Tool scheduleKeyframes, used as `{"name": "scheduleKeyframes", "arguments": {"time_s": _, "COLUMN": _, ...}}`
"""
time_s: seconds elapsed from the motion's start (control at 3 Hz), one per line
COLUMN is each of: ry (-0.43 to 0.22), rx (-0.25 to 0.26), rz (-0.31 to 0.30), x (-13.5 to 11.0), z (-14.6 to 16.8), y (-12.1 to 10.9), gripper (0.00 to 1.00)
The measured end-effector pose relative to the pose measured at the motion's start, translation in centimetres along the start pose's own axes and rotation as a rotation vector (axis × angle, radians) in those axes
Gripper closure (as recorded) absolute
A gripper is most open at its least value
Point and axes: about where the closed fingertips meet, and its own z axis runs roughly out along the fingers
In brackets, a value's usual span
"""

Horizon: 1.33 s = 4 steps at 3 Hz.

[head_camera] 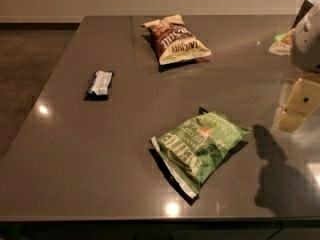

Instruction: Move green jalapeno chip bag near brown chip bag

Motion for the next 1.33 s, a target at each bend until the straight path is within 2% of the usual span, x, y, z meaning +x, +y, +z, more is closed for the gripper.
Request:
{"name": "scheduleKeyframes", "arguments": {"time_s": 0.67, "ry": -0.018, "rx": -0.071, "rz": -0.145, "x": -3.0, "z": 4.5, "y": 1.3, "gripper": 0.00}}
{"name": "scheduleKeyframes", "arguments": {"time_s": 1.33, "ry": -0.033, "rx": -0.151, "rz": -0.277, "x": -4.4, "z": 9.0, "y": 4.4, "gripper": 0.00}}
